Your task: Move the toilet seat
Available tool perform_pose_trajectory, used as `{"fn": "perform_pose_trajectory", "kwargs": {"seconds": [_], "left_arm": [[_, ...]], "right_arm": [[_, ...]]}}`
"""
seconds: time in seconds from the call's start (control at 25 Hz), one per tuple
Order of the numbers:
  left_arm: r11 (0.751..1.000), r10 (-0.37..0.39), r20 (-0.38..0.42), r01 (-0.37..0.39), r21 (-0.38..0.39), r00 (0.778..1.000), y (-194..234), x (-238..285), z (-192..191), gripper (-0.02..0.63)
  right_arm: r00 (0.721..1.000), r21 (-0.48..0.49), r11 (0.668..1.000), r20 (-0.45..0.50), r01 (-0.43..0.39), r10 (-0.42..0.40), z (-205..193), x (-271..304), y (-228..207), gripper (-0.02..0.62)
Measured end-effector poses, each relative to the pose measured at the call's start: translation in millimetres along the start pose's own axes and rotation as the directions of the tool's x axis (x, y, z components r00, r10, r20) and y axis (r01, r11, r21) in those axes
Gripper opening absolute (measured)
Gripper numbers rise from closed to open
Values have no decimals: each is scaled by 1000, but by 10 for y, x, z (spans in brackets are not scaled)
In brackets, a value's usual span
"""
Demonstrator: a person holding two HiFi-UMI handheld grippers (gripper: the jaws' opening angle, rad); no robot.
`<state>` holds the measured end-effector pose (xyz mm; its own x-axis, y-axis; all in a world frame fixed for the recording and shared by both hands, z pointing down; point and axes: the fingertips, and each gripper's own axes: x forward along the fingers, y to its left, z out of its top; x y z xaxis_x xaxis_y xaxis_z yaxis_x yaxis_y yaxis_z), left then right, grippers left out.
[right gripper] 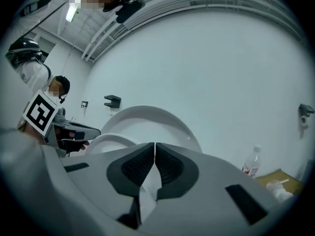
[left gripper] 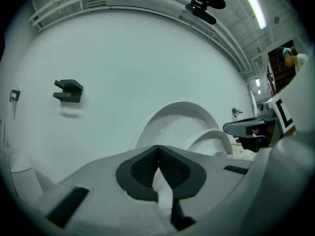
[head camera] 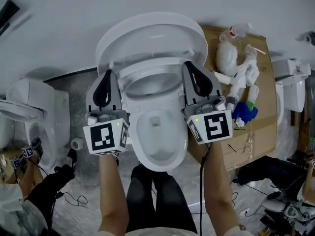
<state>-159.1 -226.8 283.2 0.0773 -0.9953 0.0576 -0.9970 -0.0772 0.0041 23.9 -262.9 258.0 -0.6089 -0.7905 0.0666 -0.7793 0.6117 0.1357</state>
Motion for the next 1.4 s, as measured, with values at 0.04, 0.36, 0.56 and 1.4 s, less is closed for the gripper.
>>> {"fn": "perform_pose_trajectory", "kwargs": {"seconds": [0.04,0.36,0.56,1.4], "left_arm": [[1000,-9,-2,9,-8,1000,-20,-25,9,9],[991,-126,69,128,-31,990,-325,-429,191,9],[982,-176,112,182,-47,978,-492,-806,128,9],[932,-353,18,353,-81,936,-1152,-1617,-748,9]], "right_arm": [[1000,3,1000,-3,-6,6,8,-37,44,15],[999,60,998,48,-28,25,231,-509,266,15],[999,59,998,33,-26,24,65,-898,476,14],[996,122,992,-88,-16,27,-878,-1682,1234,14]]}}
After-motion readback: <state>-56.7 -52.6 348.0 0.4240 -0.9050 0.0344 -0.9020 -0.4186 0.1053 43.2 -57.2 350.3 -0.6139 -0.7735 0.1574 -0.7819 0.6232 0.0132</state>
